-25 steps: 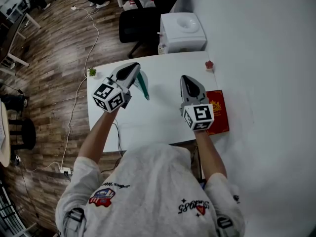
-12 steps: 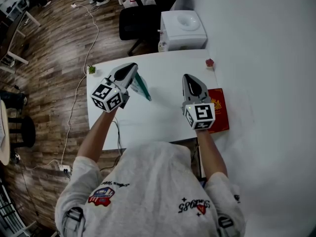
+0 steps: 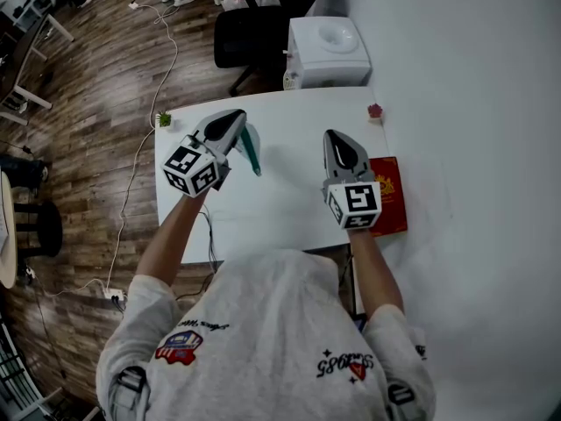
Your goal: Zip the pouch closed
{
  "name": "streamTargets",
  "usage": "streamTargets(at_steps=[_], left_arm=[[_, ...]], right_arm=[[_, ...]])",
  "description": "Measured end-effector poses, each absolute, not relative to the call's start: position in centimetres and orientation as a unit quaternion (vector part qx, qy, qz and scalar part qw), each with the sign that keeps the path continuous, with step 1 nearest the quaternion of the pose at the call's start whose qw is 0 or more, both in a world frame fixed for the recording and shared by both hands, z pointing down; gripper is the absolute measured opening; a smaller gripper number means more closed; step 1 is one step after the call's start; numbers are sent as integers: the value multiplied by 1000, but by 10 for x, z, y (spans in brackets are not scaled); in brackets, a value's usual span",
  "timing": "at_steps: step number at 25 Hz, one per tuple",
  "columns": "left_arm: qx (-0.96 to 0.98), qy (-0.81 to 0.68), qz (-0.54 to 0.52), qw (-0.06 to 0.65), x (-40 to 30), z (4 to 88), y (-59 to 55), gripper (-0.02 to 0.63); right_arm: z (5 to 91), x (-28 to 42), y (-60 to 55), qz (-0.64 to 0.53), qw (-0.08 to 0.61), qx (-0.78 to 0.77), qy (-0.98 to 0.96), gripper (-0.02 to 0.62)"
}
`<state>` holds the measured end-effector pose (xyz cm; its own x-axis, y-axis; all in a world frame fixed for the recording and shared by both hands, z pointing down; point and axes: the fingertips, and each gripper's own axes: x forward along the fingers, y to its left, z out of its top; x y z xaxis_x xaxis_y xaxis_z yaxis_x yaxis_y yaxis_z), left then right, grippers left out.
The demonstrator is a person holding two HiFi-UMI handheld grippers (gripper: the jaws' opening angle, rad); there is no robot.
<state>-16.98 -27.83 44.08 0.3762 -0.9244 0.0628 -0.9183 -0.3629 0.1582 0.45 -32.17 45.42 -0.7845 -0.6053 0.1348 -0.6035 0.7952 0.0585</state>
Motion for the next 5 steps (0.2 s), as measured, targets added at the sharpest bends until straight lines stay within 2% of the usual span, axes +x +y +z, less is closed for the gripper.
streamTargets(at_steps=[5], left_arm=[[824,-559,-20,87,-172,441,-275,3]], right_arm=[[454,3,-319,-5,76,318,-945,-9]])
